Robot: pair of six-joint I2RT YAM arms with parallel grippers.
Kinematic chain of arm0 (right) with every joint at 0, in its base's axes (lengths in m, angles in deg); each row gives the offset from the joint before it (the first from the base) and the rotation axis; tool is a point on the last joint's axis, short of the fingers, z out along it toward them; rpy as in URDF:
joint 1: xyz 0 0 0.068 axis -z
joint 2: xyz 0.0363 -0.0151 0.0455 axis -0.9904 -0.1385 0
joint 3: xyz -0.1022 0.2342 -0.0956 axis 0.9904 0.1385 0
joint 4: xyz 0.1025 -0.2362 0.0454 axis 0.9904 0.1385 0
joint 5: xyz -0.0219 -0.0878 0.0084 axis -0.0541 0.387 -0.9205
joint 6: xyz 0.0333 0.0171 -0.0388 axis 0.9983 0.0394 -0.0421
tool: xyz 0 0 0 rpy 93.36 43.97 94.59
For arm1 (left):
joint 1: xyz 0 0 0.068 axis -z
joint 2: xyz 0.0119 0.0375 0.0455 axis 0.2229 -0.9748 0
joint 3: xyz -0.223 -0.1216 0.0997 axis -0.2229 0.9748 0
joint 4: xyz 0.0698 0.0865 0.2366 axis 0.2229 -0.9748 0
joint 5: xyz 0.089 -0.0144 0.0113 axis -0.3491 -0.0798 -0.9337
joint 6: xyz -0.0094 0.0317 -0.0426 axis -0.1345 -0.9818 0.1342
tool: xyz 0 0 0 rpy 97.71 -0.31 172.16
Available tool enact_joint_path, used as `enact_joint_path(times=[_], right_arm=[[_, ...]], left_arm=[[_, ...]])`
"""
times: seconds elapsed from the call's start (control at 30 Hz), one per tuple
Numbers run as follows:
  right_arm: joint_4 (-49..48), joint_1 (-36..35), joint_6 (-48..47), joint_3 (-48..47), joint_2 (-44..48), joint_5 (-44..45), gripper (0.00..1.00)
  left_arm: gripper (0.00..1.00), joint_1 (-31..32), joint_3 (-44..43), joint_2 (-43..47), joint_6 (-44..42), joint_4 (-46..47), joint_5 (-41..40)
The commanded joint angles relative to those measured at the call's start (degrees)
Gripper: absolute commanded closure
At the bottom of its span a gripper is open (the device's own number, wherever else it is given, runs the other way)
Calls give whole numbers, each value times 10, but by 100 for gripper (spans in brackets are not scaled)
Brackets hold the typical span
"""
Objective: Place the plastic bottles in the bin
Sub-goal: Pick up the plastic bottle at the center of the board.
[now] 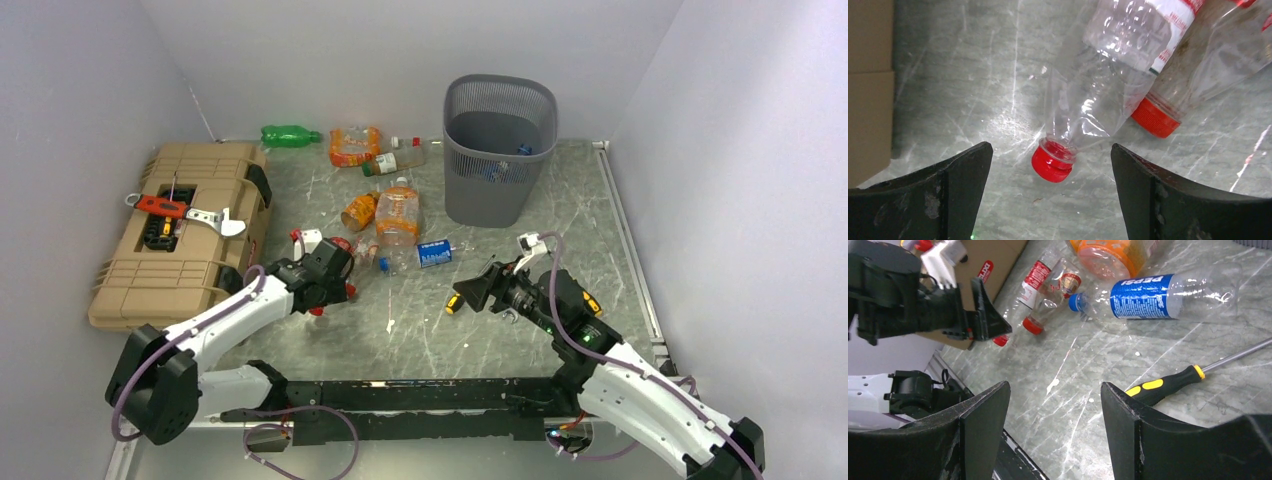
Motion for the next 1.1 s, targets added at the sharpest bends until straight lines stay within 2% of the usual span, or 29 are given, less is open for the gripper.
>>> enact_joint_path(times=[0.0,0.43,0.53,0.73,0.83,0.97,1.07], right_arm=[[-11,-4,-4,-9,19,8,30],[6,-6,3,-8,29,13,30],[10,-7,3,-9,31,12,30],[21,-7,0,-9,37,17,30],[19,-7,-1,-11,32,14,30],[20,-7,-1,-13,29,11,30],[28,-7,-6,-20,31,11,30]], left_arm=[[6,-2,23,-23,6,53,33],[25,-3,19,-86,36,106,62],[34,-3,25,-90,39,119,71],[62,-2,36,-56,34,118,83],[72,-2,34,-29,29,102,84],[84,6,23,34,24,60,80],[98,23,-2,99,19,13,76]])
